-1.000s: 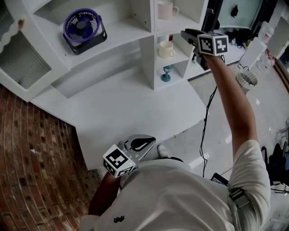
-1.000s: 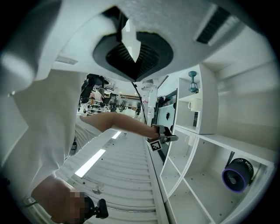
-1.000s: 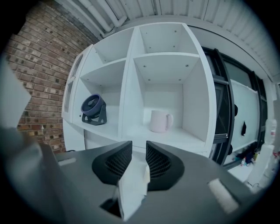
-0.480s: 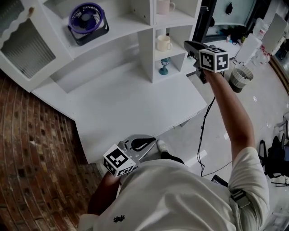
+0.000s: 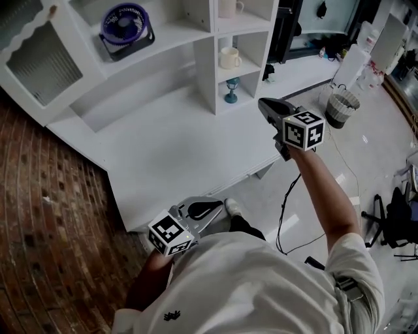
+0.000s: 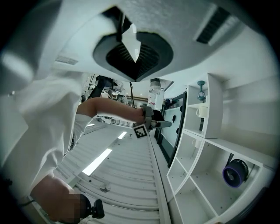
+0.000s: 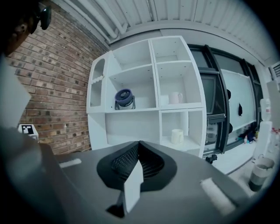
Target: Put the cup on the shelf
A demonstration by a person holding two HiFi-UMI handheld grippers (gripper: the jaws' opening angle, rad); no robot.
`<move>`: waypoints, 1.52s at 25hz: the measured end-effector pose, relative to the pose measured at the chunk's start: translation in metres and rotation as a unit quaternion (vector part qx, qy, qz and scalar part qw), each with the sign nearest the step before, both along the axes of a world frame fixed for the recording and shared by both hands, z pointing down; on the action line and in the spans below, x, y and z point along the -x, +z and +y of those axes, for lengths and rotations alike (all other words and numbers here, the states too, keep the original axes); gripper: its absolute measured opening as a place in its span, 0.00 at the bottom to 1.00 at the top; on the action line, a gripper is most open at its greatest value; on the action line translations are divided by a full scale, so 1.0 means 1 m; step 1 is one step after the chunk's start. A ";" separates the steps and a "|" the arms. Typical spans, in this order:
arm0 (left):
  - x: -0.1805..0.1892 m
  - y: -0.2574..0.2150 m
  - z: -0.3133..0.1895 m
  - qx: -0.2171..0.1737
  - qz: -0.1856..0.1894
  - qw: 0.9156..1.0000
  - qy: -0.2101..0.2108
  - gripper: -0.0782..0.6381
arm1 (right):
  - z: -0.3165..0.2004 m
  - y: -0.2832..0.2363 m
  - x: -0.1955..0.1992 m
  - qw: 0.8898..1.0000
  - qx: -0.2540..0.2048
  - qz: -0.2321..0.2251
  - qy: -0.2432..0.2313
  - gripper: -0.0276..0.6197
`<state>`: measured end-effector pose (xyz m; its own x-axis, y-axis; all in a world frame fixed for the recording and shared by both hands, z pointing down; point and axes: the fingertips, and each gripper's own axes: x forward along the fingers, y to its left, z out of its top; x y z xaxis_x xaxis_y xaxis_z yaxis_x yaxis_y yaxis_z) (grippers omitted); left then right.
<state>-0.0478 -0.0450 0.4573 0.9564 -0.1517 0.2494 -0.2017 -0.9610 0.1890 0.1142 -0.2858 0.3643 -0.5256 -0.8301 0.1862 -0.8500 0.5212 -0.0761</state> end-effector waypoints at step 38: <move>0.025 0.017 0.048 0.016 0.011 1.000 -0.017 0.12 | 0.216 0.101 0.103 0.994 0.035 -0.001 -0.105 0.06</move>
